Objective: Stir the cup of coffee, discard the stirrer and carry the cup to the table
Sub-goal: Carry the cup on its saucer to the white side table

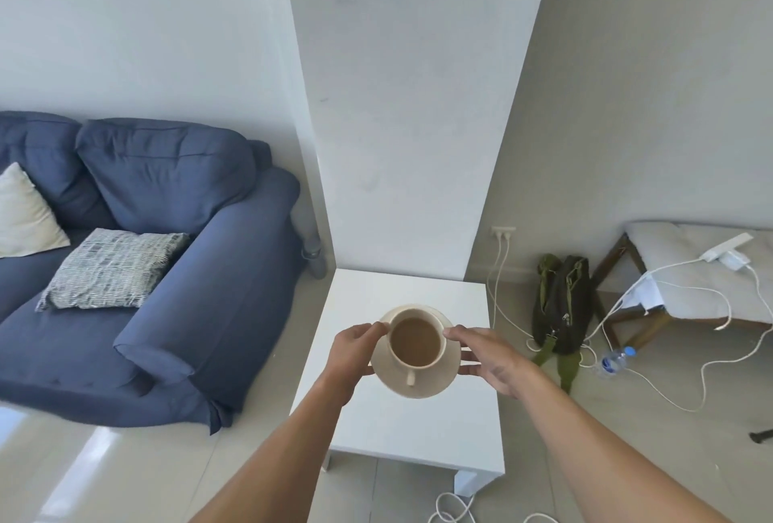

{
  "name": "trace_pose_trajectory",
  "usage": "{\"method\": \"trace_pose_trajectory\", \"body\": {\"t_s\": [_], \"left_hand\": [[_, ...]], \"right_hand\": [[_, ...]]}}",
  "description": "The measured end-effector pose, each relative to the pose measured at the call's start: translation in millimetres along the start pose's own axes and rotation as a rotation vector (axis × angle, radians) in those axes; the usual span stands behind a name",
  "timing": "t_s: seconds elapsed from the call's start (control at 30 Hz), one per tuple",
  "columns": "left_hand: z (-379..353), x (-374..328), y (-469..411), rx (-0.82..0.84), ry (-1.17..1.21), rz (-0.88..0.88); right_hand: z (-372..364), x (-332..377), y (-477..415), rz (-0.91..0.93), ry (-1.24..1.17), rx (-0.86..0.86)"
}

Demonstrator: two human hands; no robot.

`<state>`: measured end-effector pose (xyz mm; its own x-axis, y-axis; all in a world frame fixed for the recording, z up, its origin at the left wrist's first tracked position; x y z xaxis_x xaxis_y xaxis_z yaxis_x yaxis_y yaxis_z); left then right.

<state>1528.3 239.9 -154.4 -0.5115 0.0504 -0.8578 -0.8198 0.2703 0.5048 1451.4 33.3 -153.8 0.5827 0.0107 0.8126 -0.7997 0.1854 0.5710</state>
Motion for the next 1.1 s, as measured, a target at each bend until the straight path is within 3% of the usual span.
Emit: {"method": "trace_pose_trajectory", "body": {"t_s": [1.1], "left_hand": [[-3, 7, -198, 0.088, -0.028, 0.174]], "right_hand": [[18, -11, -202, -0.127, -0.012, -0.005]]}}
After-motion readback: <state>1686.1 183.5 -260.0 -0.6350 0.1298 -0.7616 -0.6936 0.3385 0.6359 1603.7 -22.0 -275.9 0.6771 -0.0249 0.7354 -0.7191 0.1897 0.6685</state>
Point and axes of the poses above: each hand's wrist, its own y-axis away from the middle knuckle, its own z-axis out of the back of the hand, x = y × z, the point moved 5 cm from there along -y, towards the middle knuckle, and after that the axes turned 11 degrees about y, right-handed, at the moved point
